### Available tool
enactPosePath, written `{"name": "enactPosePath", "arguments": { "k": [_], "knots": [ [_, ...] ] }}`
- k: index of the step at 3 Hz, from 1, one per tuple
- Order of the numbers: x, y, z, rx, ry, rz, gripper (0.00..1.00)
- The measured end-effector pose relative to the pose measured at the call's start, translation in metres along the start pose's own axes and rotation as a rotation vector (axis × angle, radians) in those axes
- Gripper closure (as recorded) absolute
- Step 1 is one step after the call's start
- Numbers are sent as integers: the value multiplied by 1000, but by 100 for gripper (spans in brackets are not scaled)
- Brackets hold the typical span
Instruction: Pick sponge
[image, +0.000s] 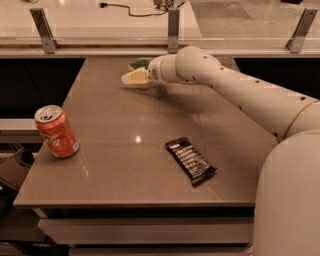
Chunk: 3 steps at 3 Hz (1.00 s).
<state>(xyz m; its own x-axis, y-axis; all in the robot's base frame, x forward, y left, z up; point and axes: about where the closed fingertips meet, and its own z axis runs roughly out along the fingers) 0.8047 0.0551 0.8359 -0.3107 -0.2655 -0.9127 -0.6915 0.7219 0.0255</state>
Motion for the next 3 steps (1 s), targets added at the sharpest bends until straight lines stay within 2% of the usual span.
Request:
{"name": "enactPosePath", "arguments": {
  "k": [3],
  "knots": [
    [2, 5, 5, -10, 4, 0, 88]
  ]
}}
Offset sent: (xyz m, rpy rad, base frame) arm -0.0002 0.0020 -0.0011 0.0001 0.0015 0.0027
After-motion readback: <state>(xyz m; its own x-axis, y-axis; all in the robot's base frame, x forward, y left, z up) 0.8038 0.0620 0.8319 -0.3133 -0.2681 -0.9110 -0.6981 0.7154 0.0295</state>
